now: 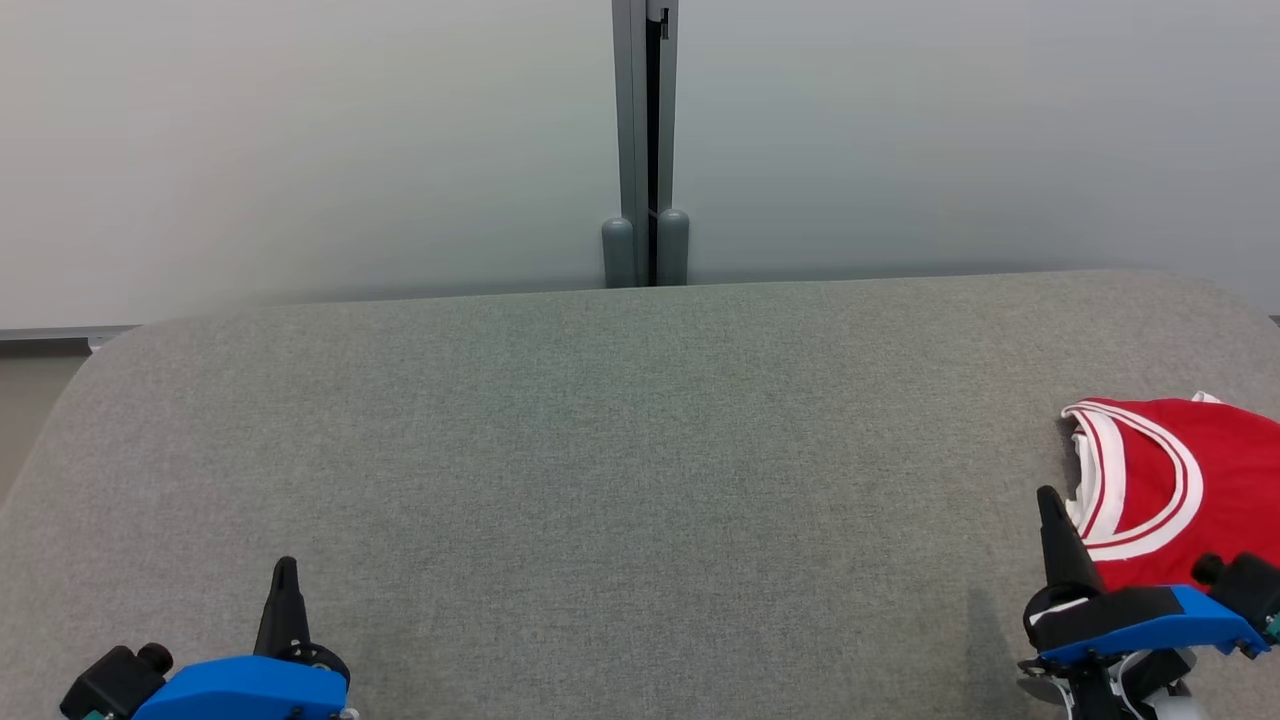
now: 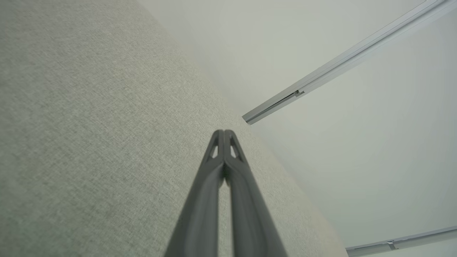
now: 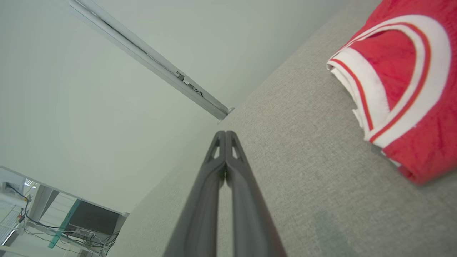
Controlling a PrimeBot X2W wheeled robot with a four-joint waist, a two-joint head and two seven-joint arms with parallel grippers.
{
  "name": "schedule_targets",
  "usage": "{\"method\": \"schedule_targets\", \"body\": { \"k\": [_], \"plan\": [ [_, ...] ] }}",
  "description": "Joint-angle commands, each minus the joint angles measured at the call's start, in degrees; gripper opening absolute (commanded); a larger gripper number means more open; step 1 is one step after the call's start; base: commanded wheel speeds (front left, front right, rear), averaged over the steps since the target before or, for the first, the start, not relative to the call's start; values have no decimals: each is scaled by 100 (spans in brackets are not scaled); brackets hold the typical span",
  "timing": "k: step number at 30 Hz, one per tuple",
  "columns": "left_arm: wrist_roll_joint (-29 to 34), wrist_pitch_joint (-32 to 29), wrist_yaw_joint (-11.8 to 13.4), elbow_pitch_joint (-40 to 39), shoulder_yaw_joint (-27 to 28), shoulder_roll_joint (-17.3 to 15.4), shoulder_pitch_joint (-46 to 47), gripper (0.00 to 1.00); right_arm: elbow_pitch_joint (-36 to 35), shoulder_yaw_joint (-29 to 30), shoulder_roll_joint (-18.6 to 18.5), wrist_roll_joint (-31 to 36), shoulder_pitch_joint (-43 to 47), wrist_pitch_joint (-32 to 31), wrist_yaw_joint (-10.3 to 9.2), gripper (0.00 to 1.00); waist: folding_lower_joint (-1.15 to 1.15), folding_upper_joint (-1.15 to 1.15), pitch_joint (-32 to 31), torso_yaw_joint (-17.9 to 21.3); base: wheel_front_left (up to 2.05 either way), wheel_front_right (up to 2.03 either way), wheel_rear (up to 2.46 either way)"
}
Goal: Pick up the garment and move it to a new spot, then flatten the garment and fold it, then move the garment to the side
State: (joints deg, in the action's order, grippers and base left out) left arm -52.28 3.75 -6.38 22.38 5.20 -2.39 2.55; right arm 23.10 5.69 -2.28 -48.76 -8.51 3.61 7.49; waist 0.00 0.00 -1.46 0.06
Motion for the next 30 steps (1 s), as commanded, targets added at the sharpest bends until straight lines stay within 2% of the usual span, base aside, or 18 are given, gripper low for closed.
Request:
{"method": "schedule_targets", "body": {
  "k": [1, 30],
  "plan": [
    [-172, -43, -40, -113, 41, -46, 170, 0, -116, 11, -45, -197, 1, -34, 0, 0, 0, 0, 3, -1, 0, 0, 0],
    [-1878, -486, -76, -446, 87, -53, 283, 0, -483, 48, -61, -2053, 116, -475, 1, 0, 0, 0, 61, -3, 0, 0, 0]
  ]
}}
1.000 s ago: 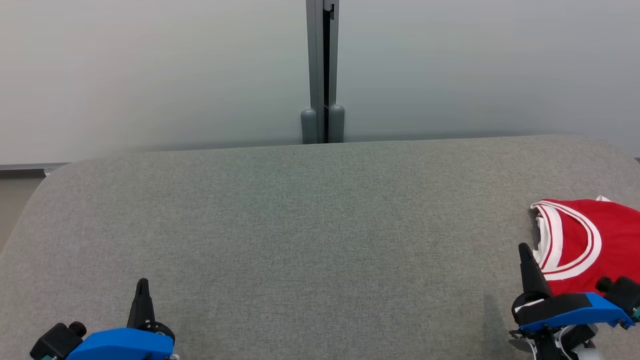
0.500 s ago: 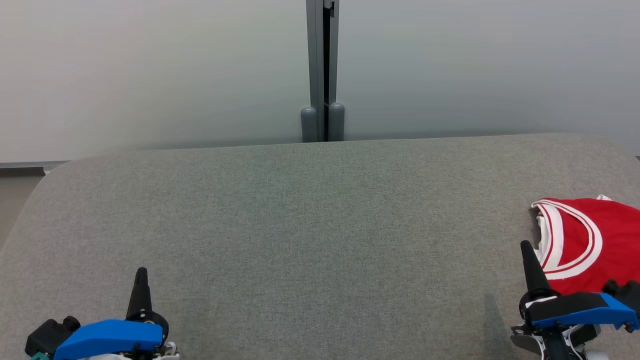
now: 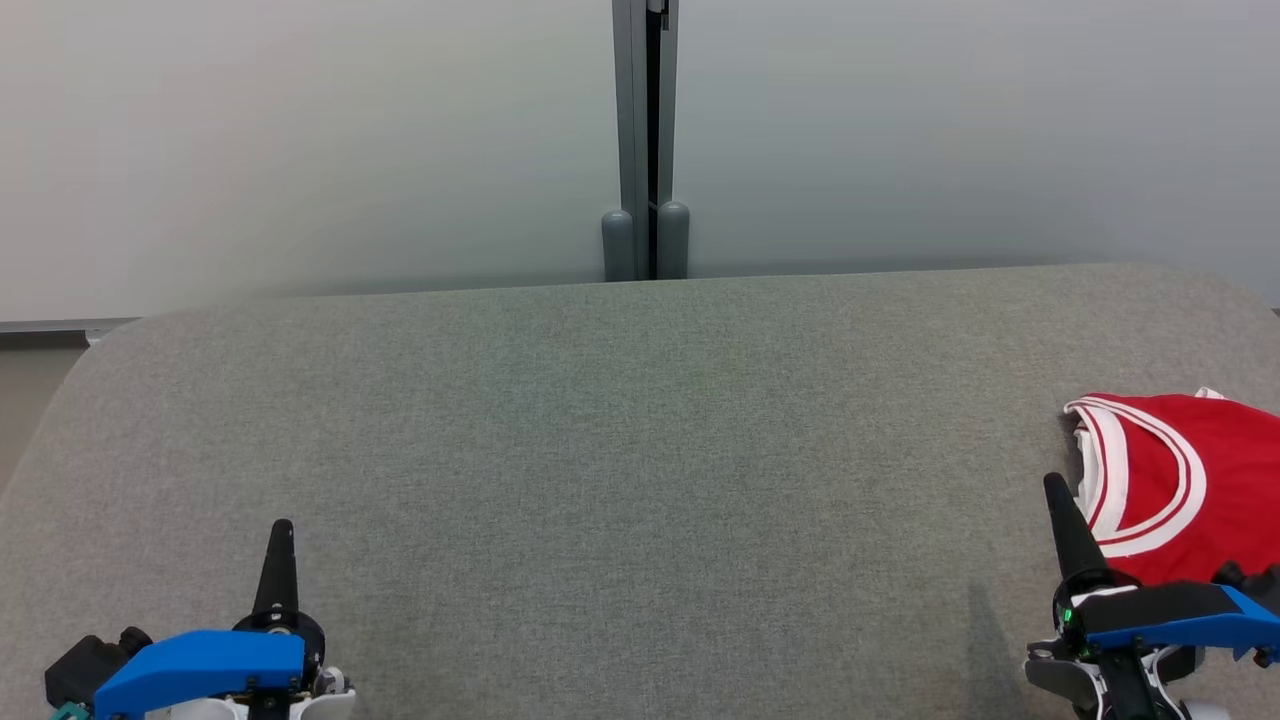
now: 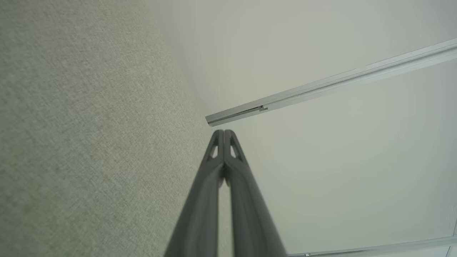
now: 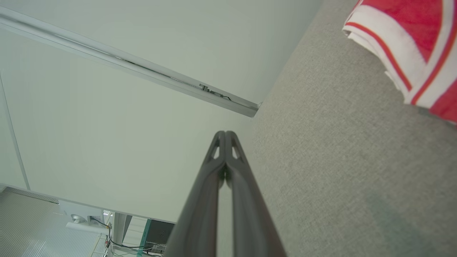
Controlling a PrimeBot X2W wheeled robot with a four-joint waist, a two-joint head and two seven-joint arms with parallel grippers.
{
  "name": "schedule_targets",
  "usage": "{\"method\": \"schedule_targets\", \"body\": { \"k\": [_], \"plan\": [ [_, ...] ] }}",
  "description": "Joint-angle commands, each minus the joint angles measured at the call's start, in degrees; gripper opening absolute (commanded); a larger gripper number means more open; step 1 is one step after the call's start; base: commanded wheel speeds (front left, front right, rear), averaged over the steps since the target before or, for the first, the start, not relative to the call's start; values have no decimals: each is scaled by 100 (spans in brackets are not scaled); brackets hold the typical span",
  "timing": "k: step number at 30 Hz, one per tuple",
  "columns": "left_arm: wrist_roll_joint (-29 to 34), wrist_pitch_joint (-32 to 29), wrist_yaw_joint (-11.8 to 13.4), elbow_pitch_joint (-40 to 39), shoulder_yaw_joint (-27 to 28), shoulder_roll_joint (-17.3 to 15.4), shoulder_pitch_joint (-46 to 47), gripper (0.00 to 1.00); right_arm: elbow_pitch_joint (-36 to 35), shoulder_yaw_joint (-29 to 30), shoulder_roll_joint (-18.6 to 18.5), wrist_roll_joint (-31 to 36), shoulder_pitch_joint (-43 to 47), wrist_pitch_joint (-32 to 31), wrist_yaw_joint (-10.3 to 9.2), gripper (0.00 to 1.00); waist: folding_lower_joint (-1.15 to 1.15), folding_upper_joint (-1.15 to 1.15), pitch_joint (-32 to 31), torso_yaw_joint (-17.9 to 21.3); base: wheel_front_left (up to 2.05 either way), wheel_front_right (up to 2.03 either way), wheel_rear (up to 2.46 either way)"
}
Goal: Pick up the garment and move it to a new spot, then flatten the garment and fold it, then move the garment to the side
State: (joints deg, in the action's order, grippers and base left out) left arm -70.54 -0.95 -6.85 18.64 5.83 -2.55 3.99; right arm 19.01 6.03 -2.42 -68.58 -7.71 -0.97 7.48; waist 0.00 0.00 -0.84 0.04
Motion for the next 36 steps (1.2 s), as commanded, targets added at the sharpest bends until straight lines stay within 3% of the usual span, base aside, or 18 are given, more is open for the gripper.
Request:
{"method": "schedule_targets", "body": {
  "k": [1, 36],
  "plan": [
    [-107, -33, -30, -83, 25, -37, 144, 0, -86, 15, -48, -127, 40, -33, 2, 0, 0, 0, 1, 0, 0, 0, 0],
    [-1719, -454, -76, -392, 65, -40, 235, 0, -426, 49, -60, -1883, 152, -462, 2, 0, 0, 0, 75, -3, 0, 0, 0]
  ]
}}
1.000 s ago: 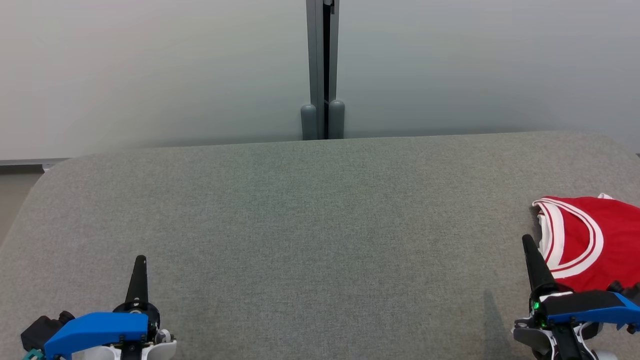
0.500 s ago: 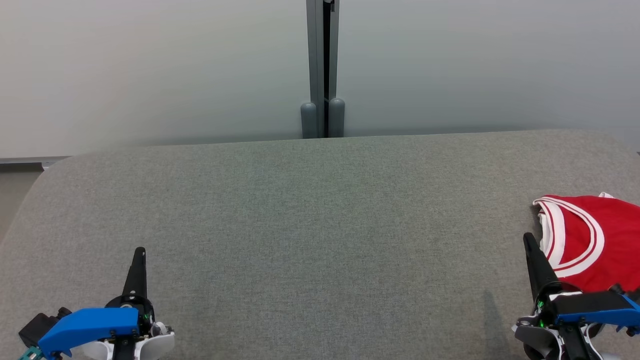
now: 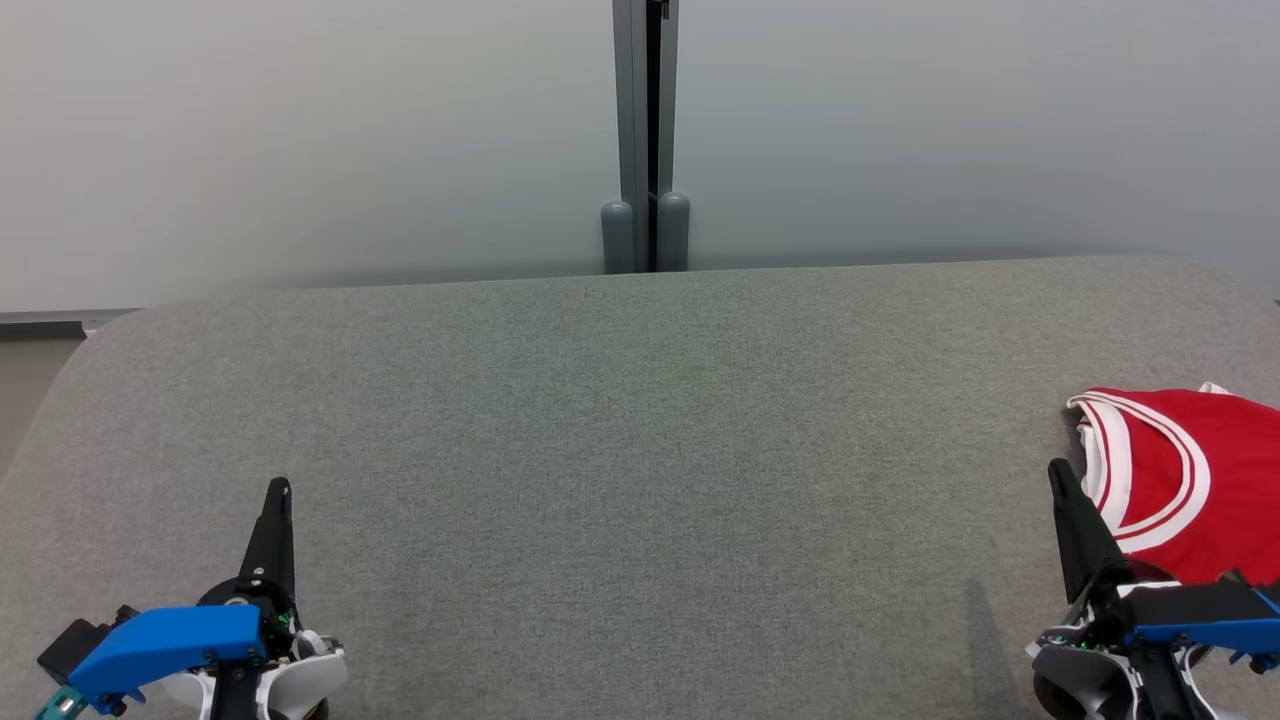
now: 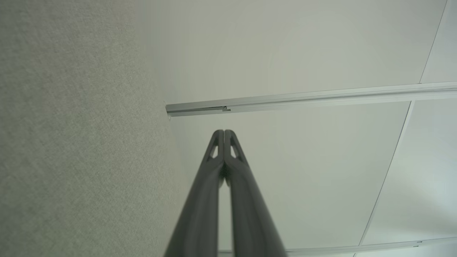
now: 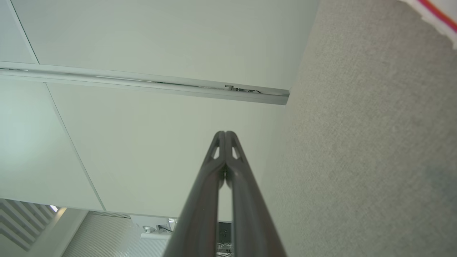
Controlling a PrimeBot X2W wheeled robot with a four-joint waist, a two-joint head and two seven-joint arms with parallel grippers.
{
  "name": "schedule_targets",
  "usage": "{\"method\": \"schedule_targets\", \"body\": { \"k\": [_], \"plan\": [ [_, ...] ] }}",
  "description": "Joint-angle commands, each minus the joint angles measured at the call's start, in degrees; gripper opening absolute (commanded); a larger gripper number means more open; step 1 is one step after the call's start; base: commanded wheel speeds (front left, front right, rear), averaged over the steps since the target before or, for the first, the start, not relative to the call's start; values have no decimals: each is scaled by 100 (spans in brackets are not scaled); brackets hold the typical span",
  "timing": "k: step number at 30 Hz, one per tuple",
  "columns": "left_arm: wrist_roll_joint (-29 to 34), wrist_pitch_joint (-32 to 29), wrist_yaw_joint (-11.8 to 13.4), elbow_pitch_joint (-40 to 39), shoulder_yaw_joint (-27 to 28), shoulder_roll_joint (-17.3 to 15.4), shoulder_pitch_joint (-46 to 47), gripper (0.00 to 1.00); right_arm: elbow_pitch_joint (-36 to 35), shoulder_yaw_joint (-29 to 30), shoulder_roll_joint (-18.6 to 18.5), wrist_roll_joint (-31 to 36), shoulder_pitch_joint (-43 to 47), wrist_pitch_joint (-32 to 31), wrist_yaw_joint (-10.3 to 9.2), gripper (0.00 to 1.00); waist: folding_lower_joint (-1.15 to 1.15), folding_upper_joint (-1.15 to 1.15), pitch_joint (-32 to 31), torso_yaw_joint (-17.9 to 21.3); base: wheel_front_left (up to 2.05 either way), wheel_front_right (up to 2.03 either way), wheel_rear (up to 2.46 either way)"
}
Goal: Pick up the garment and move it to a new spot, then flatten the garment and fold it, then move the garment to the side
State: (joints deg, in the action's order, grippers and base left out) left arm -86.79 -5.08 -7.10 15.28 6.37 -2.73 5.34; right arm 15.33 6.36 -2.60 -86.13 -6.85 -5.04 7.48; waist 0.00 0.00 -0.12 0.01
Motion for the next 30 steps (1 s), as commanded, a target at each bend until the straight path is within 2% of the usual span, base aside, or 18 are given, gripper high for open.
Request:
{"method": "schedule_targets", "body": {
  "k": [1, 13, 30],
  "plan": [
    [-136, -54, -52, -61, 13, -23, 98, 0, -67, 16, -43, -170, 69, -49, 2, 0, 0, 0, 4, 0, 0, 0, 0],
    [-600, -173, -65, -151, 27, -23, 118, 0, -156, 27, -47, -665, 103, -174, 2, 0, 0, 0, 30, -1, 0, 0, 0],
    [-570, -169, -48, -145, 24, -23, 116, 0, -152, 25, -46, -635, 101, -169, 2, 0, 0, 0, 30, -1, 0, 0, 0]
  ]
}}
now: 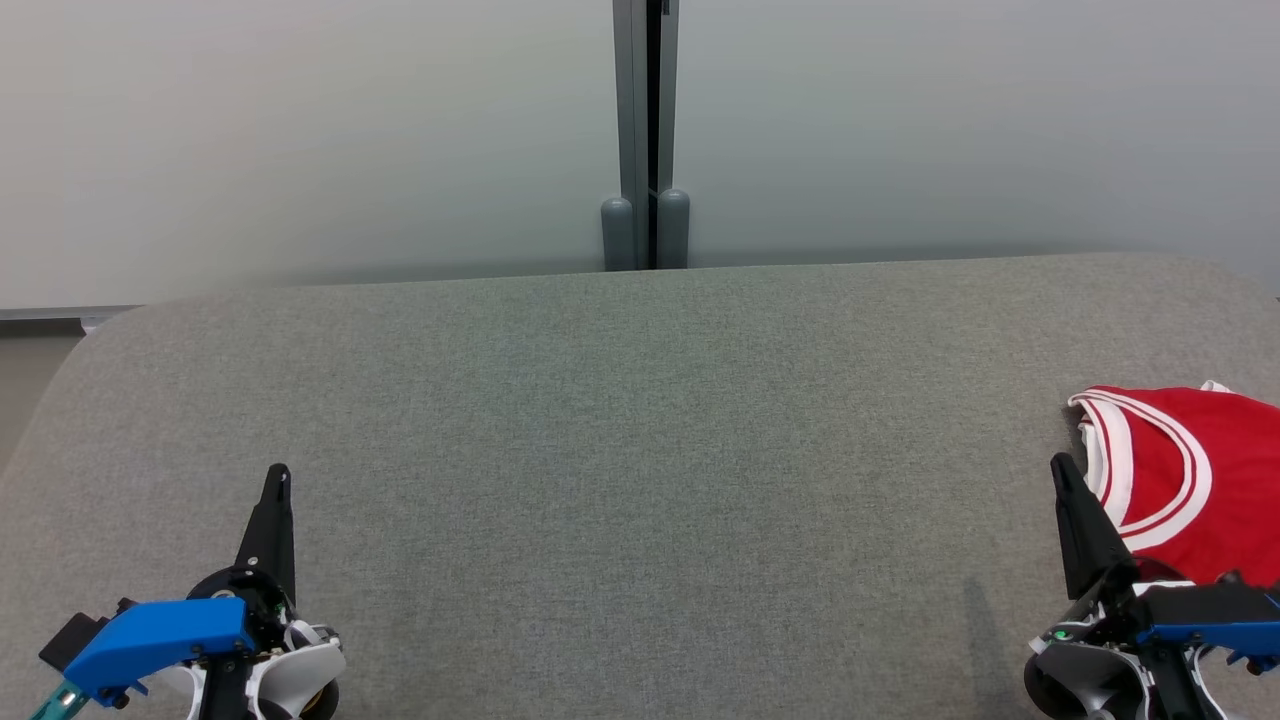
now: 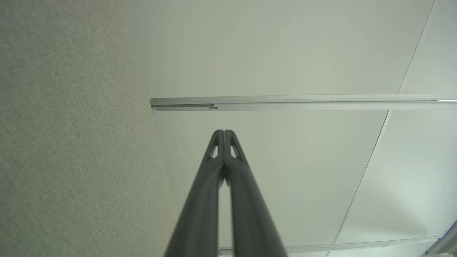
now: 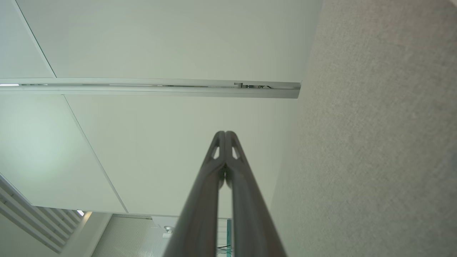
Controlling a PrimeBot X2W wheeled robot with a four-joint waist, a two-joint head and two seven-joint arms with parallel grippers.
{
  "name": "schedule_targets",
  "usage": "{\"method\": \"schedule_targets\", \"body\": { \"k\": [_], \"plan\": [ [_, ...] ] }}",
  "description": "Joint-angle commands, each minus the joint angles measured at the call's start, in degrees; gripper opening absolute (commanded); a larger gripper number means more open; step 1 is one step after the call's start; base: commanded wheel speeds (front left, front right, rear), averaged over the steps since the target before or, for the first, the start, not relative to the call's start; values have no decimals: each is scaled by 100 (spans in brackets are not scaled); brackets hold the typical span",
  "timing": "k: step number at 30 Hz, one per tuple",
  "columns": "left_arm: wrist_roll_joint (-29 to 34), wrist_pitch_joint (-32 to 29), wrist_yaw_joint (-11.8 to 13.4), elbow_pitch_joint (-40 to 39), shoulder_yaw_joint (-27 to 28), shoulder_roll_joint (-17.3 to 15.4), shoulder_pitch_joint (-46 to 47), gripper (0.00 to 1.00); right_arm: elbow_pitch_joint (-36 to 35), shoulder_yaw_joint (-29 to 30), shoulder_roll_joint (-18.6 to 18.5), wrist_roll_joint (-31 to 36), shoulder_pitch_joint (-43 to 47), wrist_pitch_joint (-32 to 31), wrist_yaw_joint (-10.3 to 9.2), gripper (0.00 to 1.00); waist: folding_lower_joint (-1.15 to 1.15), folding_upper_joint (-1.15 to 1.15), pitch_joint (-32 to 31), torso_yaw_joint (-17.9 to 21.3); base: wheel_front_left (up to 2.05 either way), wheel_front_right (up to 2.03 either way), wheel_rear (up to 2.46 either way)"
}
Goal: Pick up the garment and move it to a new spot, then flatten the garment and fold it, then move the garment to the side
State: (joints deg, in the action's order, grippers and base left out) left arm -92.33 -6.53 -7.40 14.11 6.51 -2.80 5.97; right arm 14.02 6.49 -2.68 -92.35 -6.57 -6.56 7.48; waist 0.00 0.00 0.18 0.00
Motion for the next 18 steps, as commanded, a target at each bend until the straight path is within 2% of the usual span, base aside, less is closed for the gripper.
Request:
{"method": "schedule_targets", "body": {
  "k": [1, 18],
  "plan": [
    [-16, -24, -19, -28, 10, -16, 54, 0, -21, 12, -38, -13, 72, -17, 2, 0, 0, 0, 0, 0, 0, 0, 0],
    [-17, -23, -19, -29, 9, -16, 53, 0, -21, 11, -38, -14, 71, -16, 2, 0, 0, 0, 0, 0, 0, 0, 0]
  ]
}}
